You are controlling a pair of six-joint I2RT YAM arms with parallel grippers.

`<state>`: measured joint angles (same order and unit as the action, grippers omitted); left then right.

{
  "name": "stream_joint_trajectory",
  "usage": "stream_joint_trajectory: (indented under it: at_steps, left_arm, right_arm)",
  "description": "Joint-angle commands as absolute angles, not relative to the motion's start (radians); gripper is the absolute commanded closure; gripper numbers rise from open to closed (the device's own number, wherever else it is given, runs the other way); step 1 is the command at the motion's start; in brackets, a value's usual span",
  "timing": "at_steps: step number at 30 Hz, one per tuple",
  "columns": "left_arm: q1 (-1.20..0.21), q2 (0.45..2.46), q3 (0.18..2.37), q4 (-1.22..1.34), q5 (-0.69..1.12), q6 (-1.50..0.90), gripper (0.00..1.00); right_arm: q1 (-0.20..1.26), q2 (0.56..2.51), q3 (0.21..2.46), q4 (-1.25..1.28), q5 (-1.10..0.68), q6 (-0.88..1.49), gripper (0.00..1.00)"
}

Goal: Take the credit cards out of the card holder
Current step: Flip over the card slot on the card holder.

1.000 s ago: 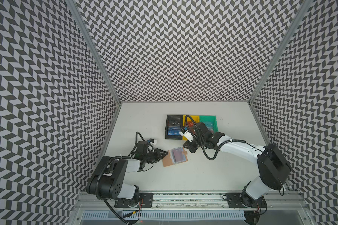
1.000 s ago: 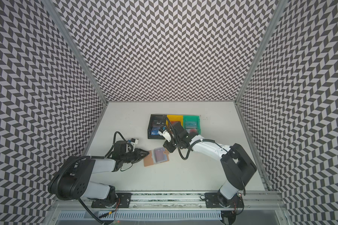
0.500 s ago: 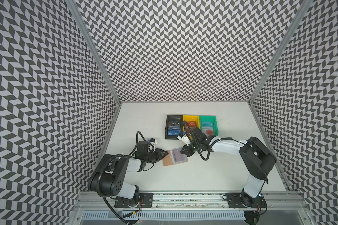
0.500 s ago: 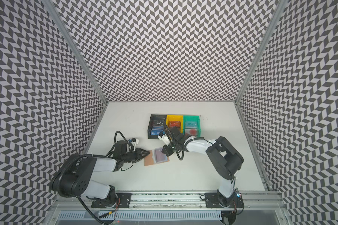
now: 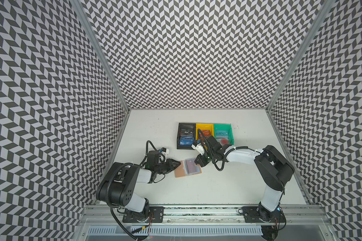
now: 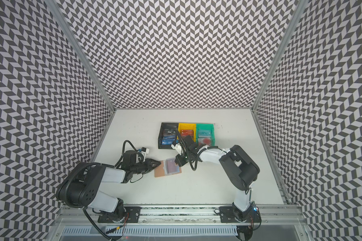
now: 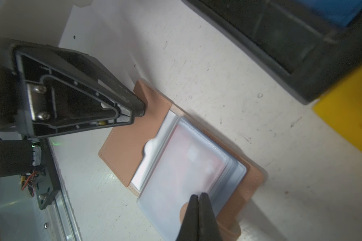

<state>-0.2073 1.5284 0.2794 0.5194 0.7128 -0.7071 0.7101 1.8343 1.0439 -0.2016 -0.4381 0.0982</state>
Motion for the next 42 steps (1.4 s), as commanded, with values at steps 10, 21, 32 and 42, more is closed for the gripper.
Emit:
stream_joint_trajectory:
  at_steps: [10,21,32,42]
  left_arm:
    - [-0.213,1.578,0.263,0.442,0.638,-0.695,0.72]
    - [-0.213,1.600,0.259,0.466,0.643,-0.698,0.72]
    - [-0.214,1.616,0.256,0.480,0.644,-0.701,0.73]
    - [-0.213,1.600,0.256,0.468,0.646,-0.698,0.73]
  right_arm:
    - [0.702,1.908,1.026,-0.161,-0.461,0.088,0.98]
    - [0.714,1.923,1.039,-0.167,-0.477,0.088,0.98]
    - [0.744,1.948,1.063,-0.185,-0.477,0.076,0.98]
    - [0.751,1.936,1.066,-0.192,-0.461,0.083,0.99]
